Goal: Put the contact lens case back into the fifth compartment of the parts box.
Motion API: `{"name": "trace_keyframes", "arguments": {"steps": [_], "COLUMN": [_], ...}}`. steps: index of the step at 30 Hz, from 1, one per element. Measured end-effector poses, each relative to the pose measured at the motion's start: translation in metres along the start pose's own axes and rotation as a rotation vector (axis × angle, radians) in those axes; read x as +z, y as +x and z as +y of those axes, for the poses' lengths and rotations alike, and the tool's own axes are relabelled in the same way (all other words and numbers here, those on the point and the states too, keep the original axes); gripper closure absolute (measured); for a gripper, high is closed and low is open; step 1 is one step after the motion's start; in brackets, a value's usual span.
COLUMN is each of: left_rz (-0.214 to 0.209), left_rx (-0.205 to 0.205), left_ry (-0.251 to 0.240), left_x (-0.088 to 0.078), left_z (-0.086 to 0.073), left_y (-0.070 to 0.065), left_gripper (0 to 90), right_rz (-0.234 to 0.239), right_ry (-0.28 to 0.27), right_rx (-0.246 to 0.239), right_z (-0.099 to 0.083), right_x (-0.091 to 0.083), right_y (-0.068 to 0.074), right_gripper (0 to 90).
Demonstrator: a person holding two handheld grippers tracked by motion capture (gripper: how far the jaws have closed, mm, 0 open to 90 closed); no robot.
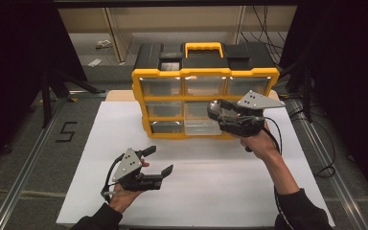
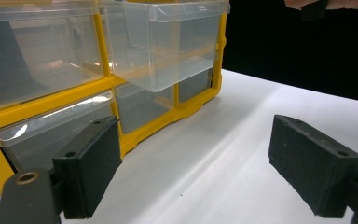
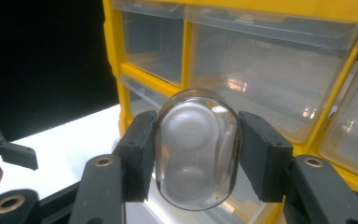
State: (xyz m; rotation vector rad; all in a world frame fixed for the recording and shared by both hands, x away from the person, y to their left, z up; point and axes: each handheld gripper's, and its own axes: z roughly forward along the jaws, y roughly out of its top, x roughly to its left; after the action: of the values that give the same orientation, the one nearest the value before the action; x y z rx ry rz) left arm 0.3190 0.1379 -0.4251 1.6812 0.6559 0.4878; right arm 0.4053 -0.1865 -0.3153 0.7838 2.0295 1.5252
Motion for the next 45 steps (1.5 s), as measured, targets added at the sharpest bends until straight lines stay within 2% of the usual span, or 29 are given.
{"name": "trace_keyframes", "arguments": {"steps": [16, 37, 45], "left_rz": [-0.002, -0.002, -0.003], "left_rx": [0.000, -0.004, -0.003], "left_ry": [0.000, 0.001, 0.000], "left_x": [0.000, 0.000, 0.000], "left_z": [0.000, 0.000, 0.000], "left_y": [0.000, 0.000, 0.000], "left_gripper": [16.4, 16.4, 16.4], "right_rz": [-0.027, -0.035, -0.040], "right_ry": [0.037, 0.082, 0.059], "right_rx": [0.029, 0.029, 0.035], "right_z": [-0.008, -0.012, -0.010], "right_x": [0.016, 0.024, 0.022], "right_y": [-0.012, -0.012, -0.012], "right_gripper": [49.7, 49.4, 49.8]}}
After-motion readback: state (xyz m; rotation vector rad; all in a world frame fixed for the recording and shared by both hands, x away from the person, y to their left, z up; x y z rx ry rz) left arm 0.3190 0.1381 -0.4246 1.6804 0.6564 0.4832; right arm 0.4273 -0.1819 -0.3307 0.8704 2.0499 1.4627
